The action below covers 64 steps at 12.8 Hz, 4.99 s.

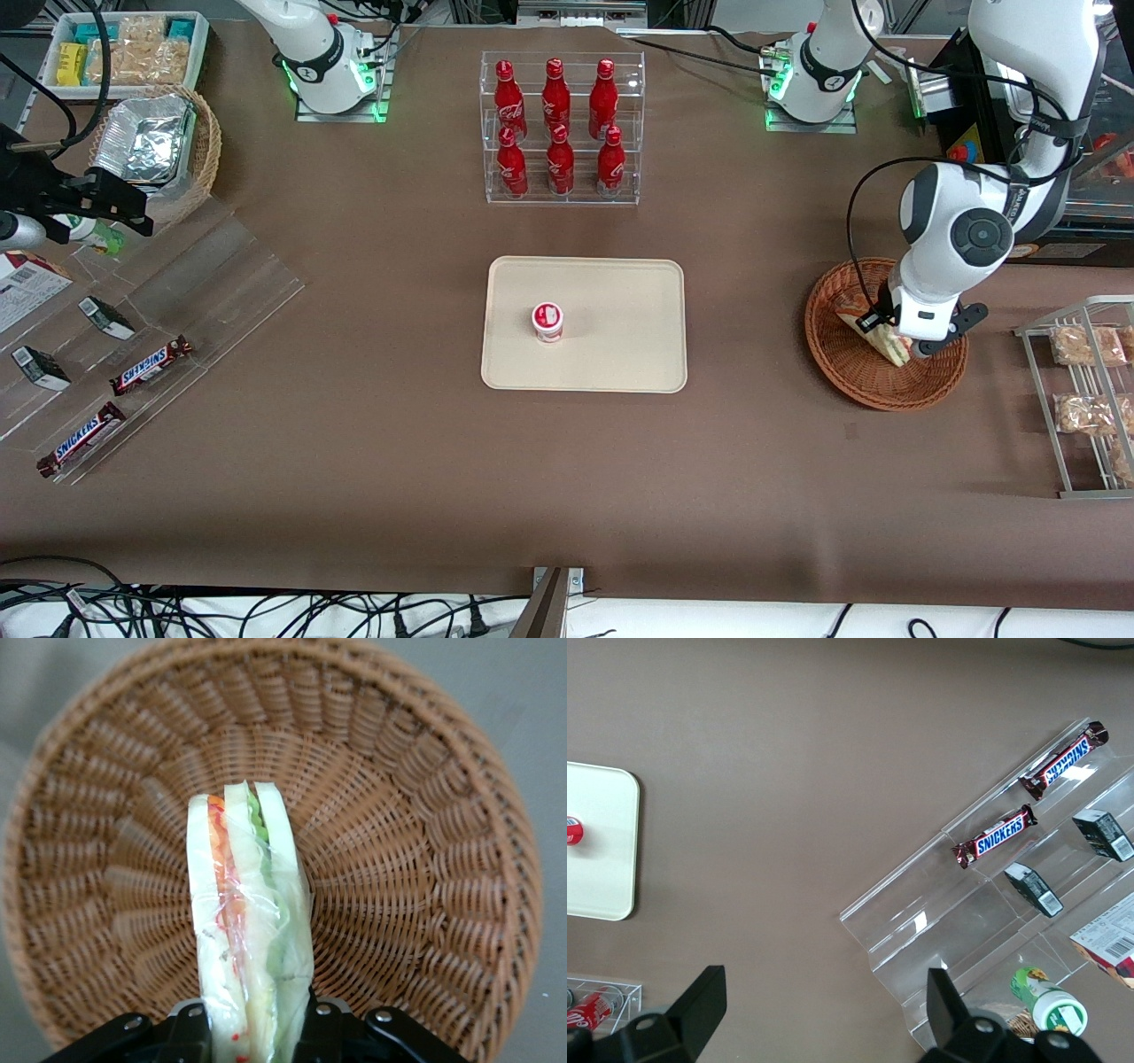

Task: Place sandwich from basket to tray

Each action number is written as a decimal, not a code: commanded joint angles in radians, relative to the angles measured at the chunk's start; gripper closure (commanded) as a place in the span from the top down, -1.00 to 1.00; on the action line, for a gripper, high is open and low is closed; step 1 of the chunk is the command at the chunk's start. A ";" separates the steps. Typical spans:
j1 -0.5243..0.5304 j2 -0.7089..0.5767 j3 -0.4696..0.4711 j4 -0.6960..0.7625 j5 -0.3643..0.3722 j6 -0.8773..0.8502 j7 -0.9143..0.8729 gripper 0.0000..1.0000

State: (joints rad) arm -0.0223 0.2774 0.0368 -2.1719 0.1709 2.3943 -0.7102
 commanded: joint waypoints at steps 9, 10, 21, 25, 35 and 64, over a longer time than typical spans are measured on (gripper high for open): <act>-0.004 -0.043 -0.101 0.473 -0.094 -0.550 0.308 -1.00; -0.005 -0.043 -0.103 0.503 -0.131 -0.579 0.404 -1.00; -0.070 0.023 -0.302 0.584 -0.257 -0.618 0.571 -1.00; -0.189 0.110 -0.302 0.575 -0.245 -0.454 0.388 -1.00; -0.335 0.218 -0.301 0.442 -0.151 -0.161 0.239 -1.00; -0.247 0.183 -0.301 0.639 -0.007 -0.386 0.014 1.00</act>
State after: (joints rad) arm -0.3217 0.4835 -0.2567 -1.5847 0.1828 2.0939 -0.7028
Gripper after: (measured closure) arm 0.000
